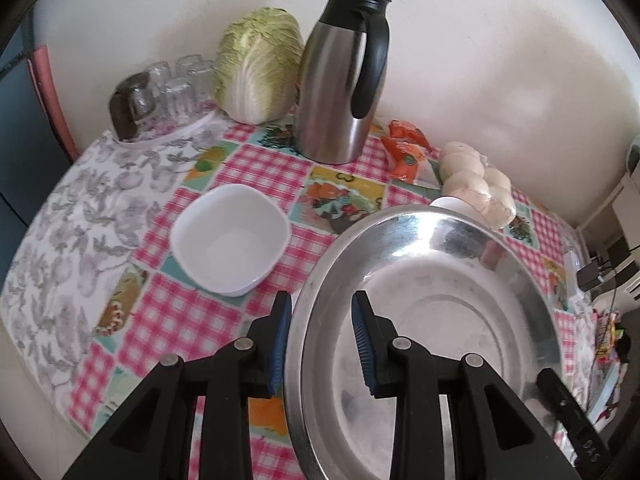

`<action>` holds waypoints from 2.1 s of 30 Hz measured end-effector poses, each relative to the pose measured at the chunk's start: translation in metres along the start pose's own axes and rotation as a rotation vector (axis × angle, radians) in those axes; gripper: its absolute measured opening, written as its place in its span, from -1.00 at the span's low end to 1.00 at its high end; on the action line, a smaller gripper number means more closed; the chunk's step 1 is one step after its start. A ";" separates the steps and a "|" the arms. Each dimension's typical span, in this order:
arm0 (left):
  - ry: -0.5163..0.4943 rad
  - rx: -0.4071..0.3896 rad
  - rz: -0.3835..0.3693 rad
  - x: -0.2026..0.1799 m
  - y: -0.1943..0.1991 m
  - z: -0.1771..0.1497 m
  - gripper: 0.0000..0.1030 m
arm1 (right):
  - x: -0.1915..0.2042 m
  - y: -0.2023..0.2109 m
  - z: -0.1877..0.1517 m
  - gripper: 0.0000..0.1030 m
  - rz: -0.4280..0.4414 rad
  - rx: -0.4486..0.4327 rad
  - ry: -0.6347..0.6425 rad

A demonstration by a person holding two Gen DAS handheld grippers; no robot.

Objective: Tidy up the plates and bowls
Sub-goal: 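Lift the steel pan with both grippers and carry it over the square plate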

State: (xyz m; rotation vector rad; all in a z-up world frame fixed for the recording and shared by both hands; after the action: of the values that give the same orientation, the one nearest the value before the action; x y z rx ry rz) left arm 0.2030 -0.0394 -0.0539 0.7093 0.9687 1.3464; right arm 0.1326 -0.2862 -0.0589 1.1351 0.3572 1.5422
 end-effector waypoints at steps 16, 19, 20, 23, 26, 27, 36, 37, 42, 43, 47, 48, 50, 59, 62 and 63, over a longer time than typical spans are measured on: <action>0.072 0.086 -0.034 0.023 -0.037 -0.009 -0.38 | -0.004 -0.033 -0.004 -0.70 -0.060 0.058 0.036; 0.099 0.100 -0.045 0.032 -0.041 -0.011 -0.38 | -0.002 -0.041 -0.010 -0.70 -0.068 0.082 0.046; 0.106 0.103 -0.046 0.035 -0.041 -0.012 -0.38 | -0.001 -0.043 -0.012 -0.70 -0.070 0.089 0.049; 0.124 0.114 -0.044 0.042 -0.044 -0.013 -0.38 | 0.002 -0.049 -0.017 -0.69 -0.076 0.105 0.062; 0.136 0.124 -0.044 0.047 -0.047 -0.015 -0.38 | 0.005 -0.056 -0.022 -0.69 -0.084 0.124 0.077; 0.137 0.127 -0.046 0.048 -0.048 -0.015 -0.38 | 0.005 -0.058 -0.024 -0.69 -0.087 0.131 0.080; 0.146 0.148 -0.056 0.051 -0.060 -0.017 -0.38 | 0.000 -0.073 -0.031 -0.69 -0.115 0.165 0.078; 0.143 0.148 -0.055 0.051 -0.061 -0.017 -0.38 | -0.001 -0.074 -0.031 -0.69 -0.118 0.166 0.077; 0.126 0.145 -0.036 0.051 -0.068 -0.015 -0.38 | -0.002 -0.080 -0.028 -0.69 -0.130 0.161 0.085; 0.123 0.146 -0.035 0.051 -0.069 -0.015 -0.38 | -0.001 -0.080 -0.027 -0.69 -0.128 0.158 0.084; 0.120 0.146 -0.032 0.051 -0.073 -0.015 -0.38 | 0.000 -0.082 -0.025 -0.68 -0.139 0.151 0.098; 0.112 0.149 -0.022 0.051 -0.075 -0.016 -0.38 | 0.001 -0.083 -0.024 -0.68 -0.143 0.148 0.104; 0.102 0.155 -0.007 0.051 -0.078 -0.017 -0.38 | 0.002 -0.084 -0.023 -0.68 -0.152 0.148 0.116; 0.121 0.171 -0.011 0.053 -0.089 -0.025 -0.38 | 0.002 -0.086 -0.023 -0.67 -0.175 0.151 0.145; 0.124 0.173 -0.010 0.055 -0.089 -0.026 -0.38 | 0.002 -0.085 -0.023 -0.65 -0.181 0.154 0.145; 0.126 0.171 -0.011 0.055 -0.089 -0.025 -0.38 | 0.002 -0.085 -0.023 -0.64 -0.177 0.159 0.137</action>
State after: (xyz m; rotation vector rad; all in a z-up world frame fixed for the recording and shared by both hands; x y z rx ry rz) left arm 0.2198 0.0010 -0.1524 0.7535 1.1978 1.3210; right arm 0.1640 -0.2494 -0.1322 1.0909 0.6658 1.4579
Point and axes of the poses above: each gripper's, at about its wrist camera, not at the fingertips, and y roughly against the way its jaws point, x to its left, z to its top, the point moved 7 cm from there along -y, roughly the way its jaws point, and after that the axes turned 3 degrees about x, right-handed, at the moved point
